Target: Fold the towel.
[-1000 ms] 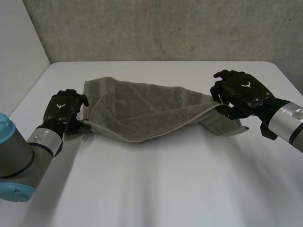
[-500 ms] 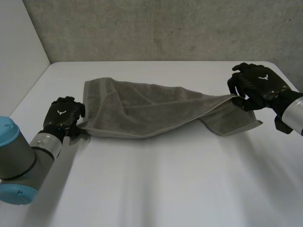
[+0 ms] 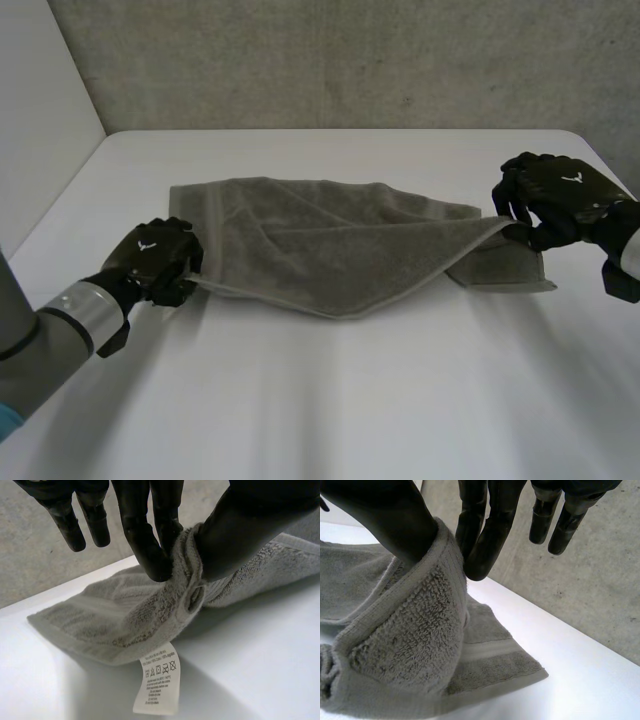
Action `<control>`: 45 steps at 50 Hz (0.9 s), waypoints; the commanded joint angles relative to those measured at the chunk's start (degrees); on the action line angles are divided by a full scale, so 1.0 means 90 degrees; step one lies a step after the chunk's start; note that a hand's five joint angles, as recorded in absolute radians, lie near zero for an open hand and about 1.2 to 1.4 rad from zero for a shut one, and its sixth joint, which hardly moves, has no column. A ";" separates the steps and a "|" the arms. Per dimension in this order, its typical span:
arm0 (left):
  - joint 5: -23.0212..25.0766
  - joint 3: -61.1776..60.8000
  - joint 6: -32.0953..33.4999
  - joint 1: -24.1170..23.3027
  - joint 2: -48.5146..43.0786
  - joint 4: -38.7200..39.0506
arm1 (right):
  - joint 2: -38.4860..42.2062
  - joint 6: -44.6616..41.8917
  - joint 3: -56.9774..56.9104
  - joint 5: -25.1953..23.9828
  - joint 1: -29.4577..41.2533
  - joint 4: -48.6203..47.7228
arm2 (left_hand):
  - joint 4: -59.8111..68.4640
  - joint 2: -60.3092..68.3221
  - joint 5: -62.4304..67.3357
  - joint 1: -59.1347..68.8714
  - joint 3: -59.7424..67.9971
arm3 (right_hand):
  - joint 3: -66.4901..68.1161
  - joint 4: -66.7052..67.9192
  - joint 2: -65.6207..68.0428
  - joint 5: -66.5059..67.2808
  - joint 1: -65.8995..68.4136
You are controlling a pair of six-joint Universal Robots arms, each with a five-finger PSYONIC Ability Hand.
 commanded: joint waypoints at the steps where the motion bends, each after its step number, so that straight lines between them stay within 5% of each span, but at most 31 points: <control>1: 0.0337 0.0063 0.0046 0.0200 0.0861 -0.0732 | -0.0331 -0.0395 -0.0023 -0.0479 -0.0362 0.0623 | -0.0353 0.0298 0.0365 0.0518 -0.0314 | -0.0078 -0.0369 0.0367 0.0420 0.0633; 6: 0.0484 0.0258 0.0105 0.0560 0.1564 -0.1395 | -0.0566 -0.0991 -0.0169 -0.0928 -0.0791 0.1561 | -0.0353 0.0298 0.0365 0.0518 -0.0314 | -0.0078 -0.0369 0.0367 0.0420 0.0633; 12: 0.0913 0.0833 0.0125 0.1214 0.1927 -0.1866 | -0.0624 -0.2797 -0.0442 -0.1036 -0.1289 0.2801 | -0.0353 0.0298 0.0365 0.0518 -0.0314 | -0.0078 -0.0369 0.0367 0.0420 0.0633; 14: 0.0991 0.0999 0.0125 0.1351 0.1869 -0.1857 | -0.0372 -0.3857 -0.0598 -0.0890 -0.1280 0.3141 | -0.0353 0.0298 0.0365 0.0518 -0.0314 | -0.0078 -0.0369 0.0367 0.0420 0.0633; 17: 0.0992 0.1380 0.0125 0.1450 0.1549 -0.1828 | -0.0019 -0.4243 -0.0804 -0.0714 -0.1201 0.3221 | -0.0353 0.0298 0.0365 0.0518 -0.0314 | -0.0078 -0.0369 0.0367 0.0420 0.0633; 19: 0.0963 0.1633 0.0144 0.1421 0.1189 -0.1789 | 0.0797 -0.4467 -0.1542 -0.0091 -0.0746 0.3270 | -0.0353 0.0298 0.0365 0.0518 -0.0314 | -0.0078 -0.0369 0.0367 0.0420 0.0633; 23: 0.0788 0.2842 0.0436 0.0741 -0.0051 -0.1672 | 0.1446 -0.4457 -0.2386 0.0312 0.0195 0.3035 | -0.0353 0.0298 0.0365 0.0518 -0.0314 | -0.0078 -0.0369 0.0367 0.0420 0.0633; 26: 0.0523 0.3345 0.0506 0.0435 -0.0514 -0.1613 | 0.1964 -0.4252 -0.3157 0.0507 0.0869 0.2196 | -0.0353 0.0298 0.0365 0.0518 -0.0314 | -0.0078 -0.0369 0.0367 0.0420 0.0633; 28: -0.0302 0.4316 0.0476 -0.0003 -0.1224 -0.1098 | 0.2120 -0.3881 -0.3470 0.0712 0.1015 0.1502 | -0.0353 0.0298 0.0365 0.0518 -0.0314 | -0.0078 -0.0369 0.0367 0.0420 0.0633; 33: -0.1261 0.5383 0.0389 -0.0423 -0.1744 0.0316 | 0.1936 -0.1115 -0.4259 0.2086 0.1133 -0.1869 | -0.0353 0.0298 0.0365 0.0518 -0.0314 | -0.0078 -0.0369 0.0367 0.0420 0.0633; 36: -0.1478 0.5678 0.0233 -0.0600 -0.1638 0.1371 | 0.1604 0.0049 -0.4504 0.2439 0.1103 -0.2772 | -0.0353 0.0298 0.0365 0.0518 -0.0314 | -0.0078 -0.0369 0.0367 0.0420 0.0633; 45: -0.1665 0.5757 -0.0480 -0.0503 -0.0700 0.2567 | 0.1251 0.0455 -0.4964 0.2050 0.1094 -0.2443 | -0.0353 0.0298 0.0365 0.0518 -0.0314 | -0.0078 -0.0369 0.0367 0.0420 0.0633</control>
